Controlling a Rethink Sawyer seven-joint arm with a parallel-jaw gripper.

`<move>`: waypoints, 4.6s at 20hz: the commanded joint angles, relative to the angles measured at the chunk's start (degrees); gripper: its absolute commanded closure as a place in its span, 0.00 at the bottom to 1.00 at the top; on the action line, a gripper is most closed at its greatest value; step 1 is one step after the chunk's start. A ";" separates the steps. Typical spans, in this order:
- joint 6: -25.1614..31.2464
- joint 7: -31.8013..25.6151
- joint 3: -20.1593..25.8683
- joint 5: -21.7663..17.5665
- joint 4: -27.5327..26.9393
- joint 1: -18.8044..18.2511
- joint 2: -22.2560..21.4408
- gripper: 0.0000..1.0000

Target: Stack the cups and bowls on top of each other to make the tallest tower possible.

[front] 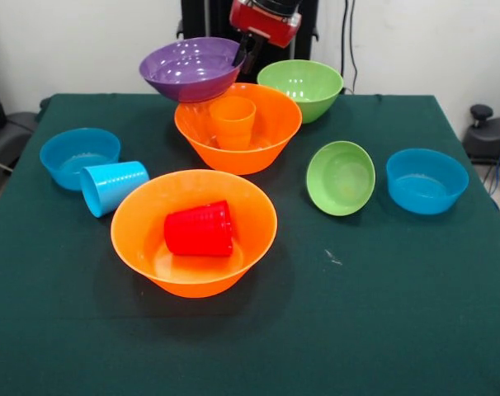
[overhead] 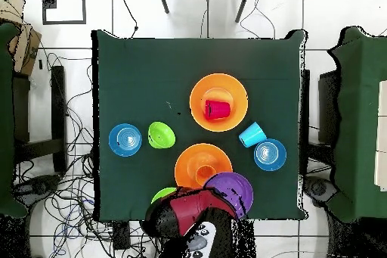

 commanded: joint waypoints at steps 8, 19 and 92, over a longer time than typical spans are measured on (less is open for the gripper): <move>-4.38 9.79 1.76 7.36 -5.23 3.75 3.23 1.00; -3.18 9.80 0.68 11.64 -4.70 6.95 3.16 1.00; -2.98 5.43 2.00 20.49 -10.18 6.00 7.85 1.00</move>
